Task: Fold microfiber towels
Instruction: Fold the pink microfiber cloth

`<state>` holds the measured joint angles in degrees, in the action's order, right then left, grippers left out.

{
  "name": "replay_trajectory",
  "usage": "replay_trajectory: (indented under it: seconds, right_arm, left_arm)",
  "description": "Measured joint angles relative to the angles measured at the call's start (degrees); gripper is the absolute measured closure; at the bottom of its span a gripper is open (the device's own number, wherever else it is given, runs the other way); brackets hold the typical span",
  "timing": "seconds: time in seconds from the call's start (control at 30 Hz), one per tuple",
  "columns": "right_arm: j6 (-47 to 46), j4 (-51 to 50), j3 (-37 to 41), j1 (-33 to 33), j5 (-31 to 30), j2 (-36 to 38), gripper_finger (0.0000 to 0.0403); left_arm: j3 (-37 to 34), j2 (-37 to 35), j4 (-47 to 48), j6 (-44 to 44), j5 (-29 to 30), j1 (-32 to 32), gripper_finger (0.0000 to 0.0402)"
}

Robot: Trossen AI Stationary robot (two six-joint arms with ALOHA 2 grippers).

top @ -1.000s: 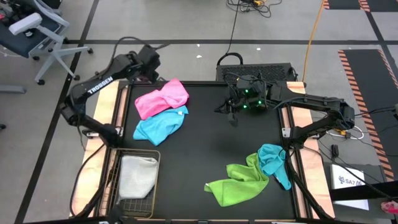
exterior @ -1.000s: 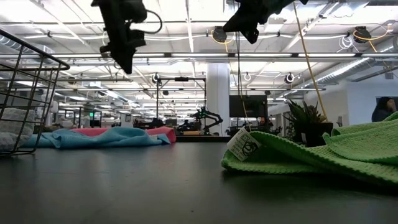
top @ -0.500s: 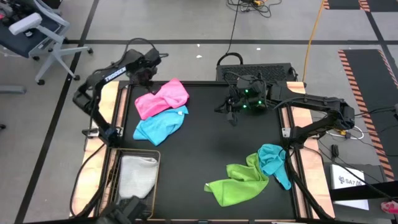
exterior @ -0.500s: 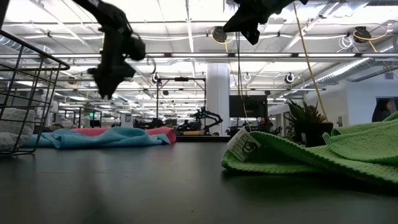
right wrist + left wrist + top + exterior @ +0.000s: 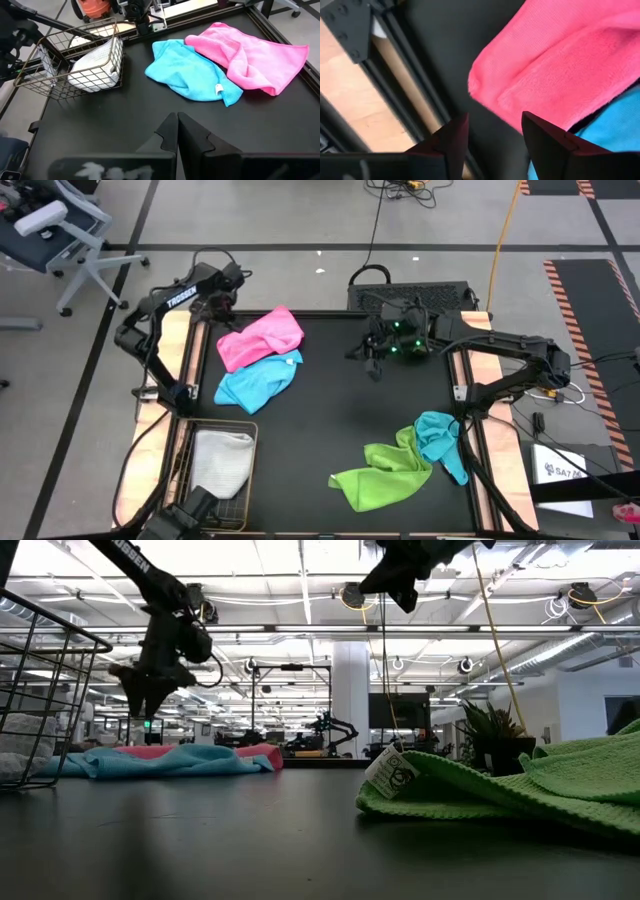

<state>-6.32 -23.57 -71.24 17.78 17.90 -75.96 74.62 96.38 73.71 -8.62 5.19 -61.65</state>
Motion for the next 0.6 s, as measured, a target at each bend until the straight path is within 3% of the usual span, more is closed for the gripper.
replay_trajectory:
  seconds: [0.3,0.47,0.6]
  right_arm:
    - [0.1,0.0,0.0,1.65,0.13,0.0,0.0403]
    - [0.1,-0.01,0.0,2.09,0.14,0.0,0.0403]
    - [0.1,-0.01,0.0,2.09,0.16,0.0,0.0403]
  left_arm:
    - [-3.35,0.11,-3.29,-5.46,-1.5,1.06,0.0215]
    - [-5.23,0.09,-1.77,-5.51,3.66,3.43,0.0215]
    - [-7.54,0.11,-0.72,-6.04,0.47,5.38,0.0215]
